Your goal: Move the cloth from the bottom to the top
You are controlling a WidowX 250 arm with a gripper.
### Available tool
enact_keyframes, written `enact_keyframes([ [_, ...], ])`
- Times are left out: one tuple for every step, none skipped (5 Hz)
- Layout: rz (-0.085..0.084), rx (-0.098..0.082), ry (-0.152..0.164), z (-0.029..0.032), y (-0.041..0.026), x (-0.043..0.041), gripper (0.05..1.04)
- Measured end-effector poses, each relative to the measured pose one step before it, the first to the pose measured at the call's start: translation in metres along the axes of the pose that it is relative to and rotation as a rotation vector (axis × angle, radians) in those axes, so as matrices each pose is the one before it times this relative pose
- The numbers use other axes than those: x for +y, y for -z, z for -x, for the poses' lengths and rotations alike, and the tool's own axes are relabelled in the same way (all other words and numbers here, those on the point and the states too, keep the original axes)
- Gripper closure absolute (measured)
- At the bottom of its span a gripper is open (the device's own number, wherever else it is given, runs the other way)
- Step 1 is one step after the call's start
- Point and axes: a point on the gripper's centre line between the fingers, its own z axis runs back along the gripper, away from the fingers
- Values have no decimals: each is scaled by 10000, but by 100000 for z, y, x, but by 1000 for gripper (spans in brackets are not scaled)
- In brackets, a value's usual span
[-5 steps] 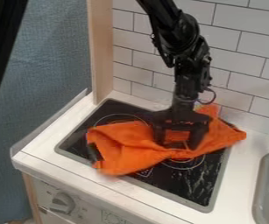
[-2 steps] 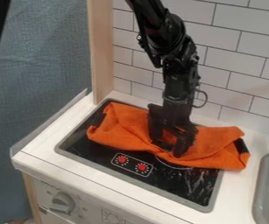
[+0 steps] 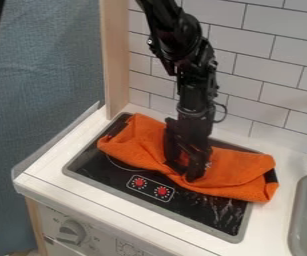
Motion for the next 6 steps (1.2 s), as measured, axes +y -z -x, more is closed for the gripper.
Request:
enact_keyframes([
  [192,178,199,-51,-680,169,85],
  [75,322,-285,-389,-617,323,85],
  [136,-114,-176,-204,-150,-268,85],
  [14,-927,185,-784,-3129,-346,85],
  [21,-731,253,-14,-2548,-442,85],
  [-31,-541,-91,1020,-2252,1239,85],
])
